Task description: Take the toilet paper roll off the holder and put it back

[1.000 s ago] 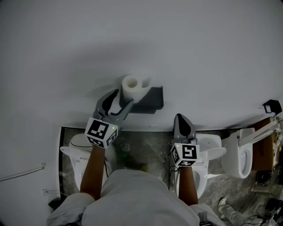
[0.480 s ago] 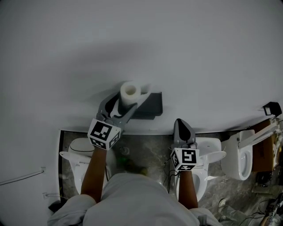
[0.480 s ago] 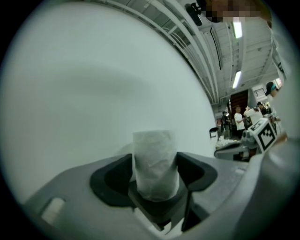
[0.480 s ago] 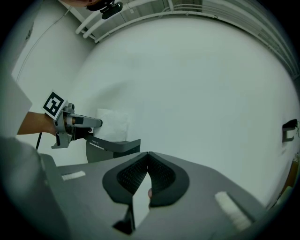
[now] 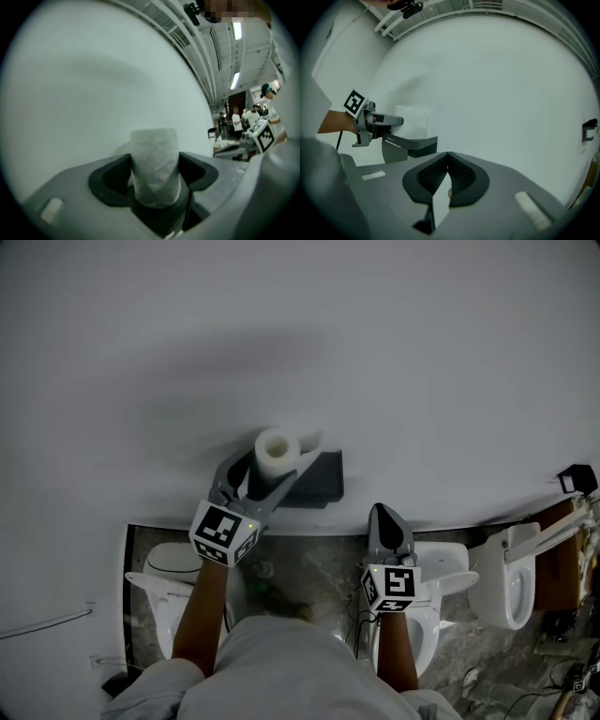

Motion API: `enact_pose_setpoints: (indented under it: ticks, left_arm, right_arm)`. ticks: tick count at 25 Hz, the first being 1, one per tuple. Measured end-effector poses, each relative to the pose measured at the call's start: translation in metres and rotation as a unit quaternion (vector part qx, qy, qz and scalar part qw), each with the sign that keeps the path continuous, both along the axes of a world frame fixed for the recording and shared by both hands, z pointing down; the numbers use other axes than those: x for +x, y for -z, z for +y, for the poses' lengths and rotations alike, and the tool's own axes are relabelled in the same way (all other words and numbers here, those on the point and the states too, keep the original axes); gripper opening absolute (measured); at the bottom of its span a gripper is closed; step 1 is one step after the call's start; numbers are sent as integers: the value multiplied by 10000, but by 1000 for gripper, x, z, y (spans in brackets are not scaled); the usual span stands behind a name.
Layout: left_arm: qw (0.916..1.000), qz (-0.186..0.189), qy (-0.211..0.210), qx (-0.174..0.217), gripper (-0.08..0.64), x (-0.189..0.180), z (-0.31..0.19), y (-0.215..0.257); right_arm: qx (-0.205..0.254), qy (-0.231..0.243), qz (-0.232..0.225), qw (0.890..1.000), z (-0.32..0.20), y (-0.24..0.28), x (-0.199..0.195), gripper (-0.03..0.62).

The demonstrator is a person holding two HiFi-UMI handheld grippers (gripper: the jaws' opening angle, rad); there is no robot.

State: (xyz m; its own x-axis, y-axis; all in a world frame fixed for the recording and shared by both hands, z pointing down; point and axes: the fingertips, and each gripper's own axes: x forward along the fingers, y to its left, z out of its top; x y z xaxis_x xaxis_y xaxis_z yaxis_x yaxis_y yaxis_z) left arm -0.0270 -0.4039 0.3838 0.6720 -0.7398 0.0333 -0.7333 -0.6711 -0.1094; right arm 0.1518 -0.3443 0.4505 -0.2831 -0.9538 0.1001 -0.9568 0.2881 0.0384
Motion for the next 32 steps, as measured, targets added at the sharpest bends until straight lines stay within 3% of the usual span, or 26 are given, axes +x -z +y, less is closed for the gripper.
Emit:
enact_pose_setpoints:
  ticks: [12,25,32]
  left_arm:
    - [9999,-138,45,69,327,8,-8,-4]
    - [9998,-4,198,97,314,1,-4,1]
    - [9990,40,327,293,313,-14,8,17]
  right_arm:
    - [-80,-64,54,9999,-4,-6,4,2]
    - [-56,-99,39,9999,4,-2,8,2]
    - [28,-45,-28,10000,15,4,-2,2]
